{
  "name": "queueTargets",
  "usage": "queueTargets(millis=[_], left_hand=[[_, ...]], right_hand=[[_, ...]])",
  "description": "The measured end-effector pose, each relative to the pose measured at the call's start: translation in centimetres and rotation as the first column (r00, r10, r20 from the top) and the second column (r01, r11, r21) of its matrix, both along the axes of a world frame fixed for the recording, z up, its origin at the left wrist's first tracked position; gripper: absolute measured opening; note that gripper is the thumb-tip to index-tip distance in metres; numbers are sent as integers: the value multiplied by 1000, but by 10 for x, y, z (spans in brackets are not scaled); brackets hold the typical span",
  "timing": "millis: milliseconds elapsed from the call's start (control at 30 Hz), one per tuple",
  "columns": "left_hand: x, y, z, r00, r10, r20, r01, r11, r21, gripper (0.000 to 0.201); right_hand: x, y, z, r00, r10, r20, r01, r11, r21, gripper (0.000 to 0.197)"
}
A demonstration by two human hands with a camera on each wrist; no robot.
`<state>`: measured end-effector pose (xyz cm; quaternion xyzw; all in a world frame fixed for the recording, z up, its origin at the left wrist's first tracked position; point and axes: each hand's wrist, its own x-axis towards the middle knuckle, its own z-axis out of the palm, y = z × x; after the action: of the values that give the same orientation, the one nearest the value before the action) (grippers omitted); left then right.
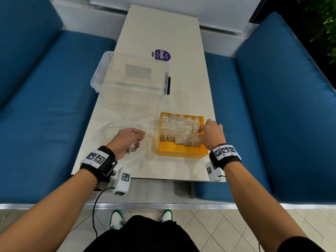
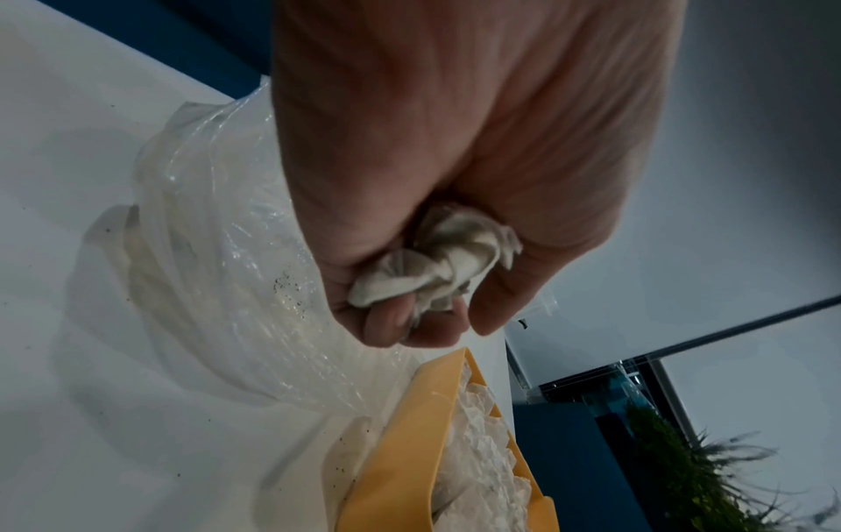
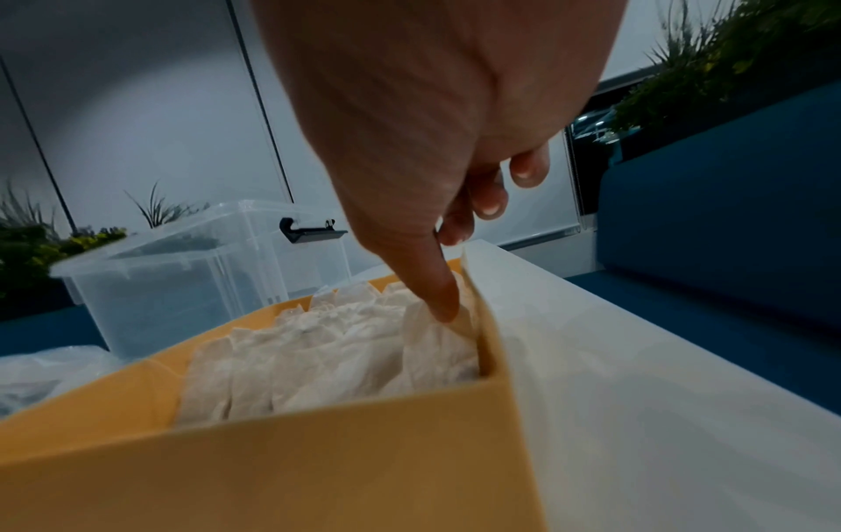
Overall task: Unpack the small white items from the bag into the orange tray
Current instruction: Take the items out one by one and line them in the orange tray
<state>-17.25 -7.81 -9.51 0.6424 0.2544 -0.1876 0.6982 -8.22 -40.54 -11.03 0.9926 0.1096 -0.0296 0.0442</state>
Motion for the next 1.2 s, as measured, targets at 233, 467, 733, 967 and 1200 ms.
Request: queueTargets(millis=[233,467,733,967,1200], left_hand=[[4,-2,7,991,113,-79,-130,955,-268,25],[12,-5,19,975,163,-152,-218,839,-498,28],[7,1,13,983,108,-148,-173,805,-567,35],[4,2,14,988,97,-122,-148,838,-526,30],[0,3,9,999,31,-38,-42,938,-343,32]], right_hand=[[-6,31,21,998,54,36,-64,937,344,22],[-39,114,53,933,356,-54,-198,631,750,11],[-54,149,38,941,311,-137,-77,588,805,18],[-54,154,39,961,269,-63,-135,655,743,6],[-44,150,49,973,205,-107,-27,563,826,6]])
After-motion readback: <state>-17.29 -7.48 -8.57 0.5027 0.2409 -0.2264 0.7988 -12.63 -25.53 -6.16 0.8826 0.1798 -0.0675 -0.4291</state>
